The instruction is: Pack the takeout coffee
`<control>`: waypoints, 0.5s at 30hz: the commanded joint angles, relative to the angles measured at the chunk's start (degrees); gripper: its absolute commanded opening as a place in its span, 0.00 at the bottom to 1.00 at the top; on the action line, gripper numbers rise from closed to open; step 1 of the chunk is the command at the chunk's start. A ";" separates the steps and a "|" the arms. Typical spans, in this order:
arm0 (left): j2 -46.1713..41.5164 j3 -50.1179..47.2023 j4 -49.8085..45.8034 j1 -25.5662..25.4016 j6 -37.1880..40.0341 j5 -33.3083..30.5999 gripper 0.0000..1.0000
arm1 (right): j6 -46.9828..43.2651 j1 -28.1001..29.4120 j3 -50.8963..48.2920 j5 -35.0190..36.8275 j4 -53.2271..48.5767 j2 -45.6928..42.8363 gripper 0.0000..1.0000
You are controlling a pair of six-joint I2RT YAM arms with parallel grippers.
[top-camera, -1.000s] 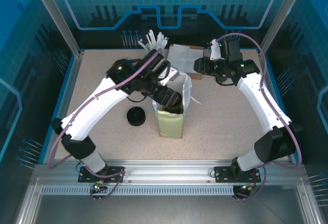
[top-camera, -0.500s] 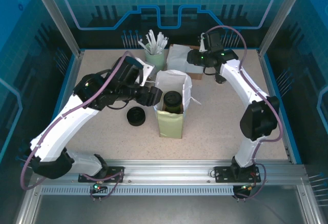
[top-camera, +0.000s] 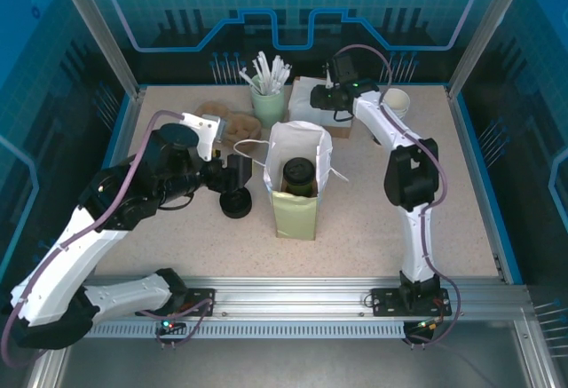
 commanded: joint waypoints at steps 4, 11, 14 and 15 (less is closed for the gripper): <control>0.74 -1.10 -1.78 0.32 -1.49 -2.21 0.80 | -1.82 0.72 15.36 4.91 -7.52 11.48 0.49; 0.23 -1.75 -1.56 0.37 -1.24 -1.23 0.81 | -3.14 -0.04 26.24 6.93 -9.69 19.97 0.54; 0.10 -2.21 -1.70 0.41 -0.99 -1.40 0.81 | -4.35 -0.04 28.04 7.70 -8.58 22.09 0.56; 0.10 -2.26 -1.75 0.32 -0.94 -1.42 0.82 | -4.59 -0.06 28.71 7.97 -8.50 22.85 0.56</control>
